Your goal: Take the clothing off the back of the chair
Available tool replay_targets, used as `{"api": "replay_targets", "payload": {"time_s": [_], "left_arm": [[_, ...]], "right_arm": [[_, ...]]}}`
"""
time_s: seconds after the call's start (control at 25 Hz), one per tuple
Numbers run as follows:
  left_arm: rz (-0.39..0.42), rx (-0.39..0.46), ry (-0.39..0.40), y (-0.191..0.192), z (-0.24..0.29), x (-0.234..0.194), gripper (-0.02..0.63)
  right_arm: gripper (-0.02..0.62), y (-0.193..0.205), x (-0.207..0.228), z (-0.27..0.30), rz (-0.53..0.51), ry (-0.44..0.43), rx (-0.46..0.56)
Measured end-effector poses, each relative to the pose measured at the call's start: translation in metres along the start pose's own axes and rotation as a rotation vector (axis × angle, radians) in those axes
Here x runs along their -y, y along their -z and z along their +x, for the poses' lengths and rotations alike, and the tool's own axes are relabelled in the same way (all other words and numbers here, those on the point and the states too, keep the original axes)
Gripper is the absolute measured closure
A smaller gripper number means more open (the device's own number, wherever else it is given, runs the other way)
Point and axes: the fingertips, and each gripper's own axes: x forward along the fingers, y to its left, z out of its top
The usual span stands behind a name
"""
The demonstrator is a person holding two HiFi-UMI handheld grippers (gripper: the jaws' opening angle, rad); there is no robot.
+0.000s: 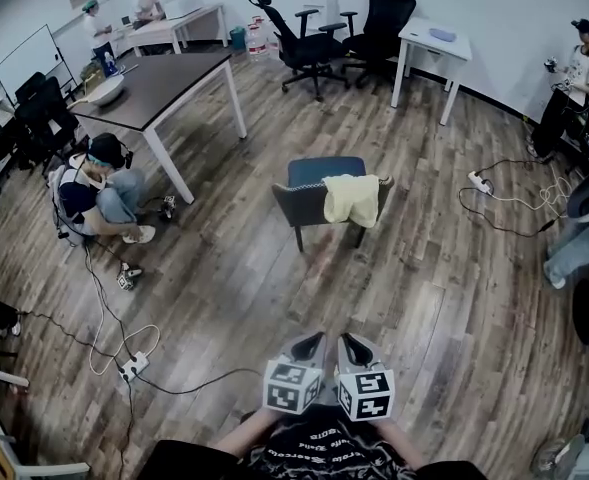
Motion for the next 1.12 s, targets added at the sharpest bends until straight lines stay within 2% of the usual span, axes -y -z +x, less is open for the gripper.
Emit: {"api": "replay_targets", "payload": {"time_s": [0.32,0.44,0.56,0.68,0.92,1.12], "left_arm": [[-0.057,-0.056,-0.039,-0.02,0.058,-0.005,0.606],[-0.085,-0.044,-0.069,-0.034,0.075,-0.008,0.606],[-0.105,-0.03,-0.096,-0.046,0.093,-0.006,0.606],[-0.09,-0.045,-0.104,-0.051,0.112,-0.003,0.606],[-0.147,-0.065,-0.163,-0.06,0.125,-0.015,0.606],[-0.162,-0.06,-0.169,-0.073,0.137,-0.016,0.606]], "right_arm": [[0.581,-0.024,0.054,0.029,0.019,-0.022,-0.021],[0.581,-0.035,0.072,0.041,0.003,-0.042,-0.029],[0.575,-0.045,0.083,0.053,-0.028,-0.113,-0.051],[0.574,-0.047,0.092,0.067,-0.019,-0.175,-0.08],[0.574,-0.059,0.116,0.082,0.013,-0.17,-0.064],[0.574,-0.066,0.131,0.09,0.024,-0.172,-0.067]]}}
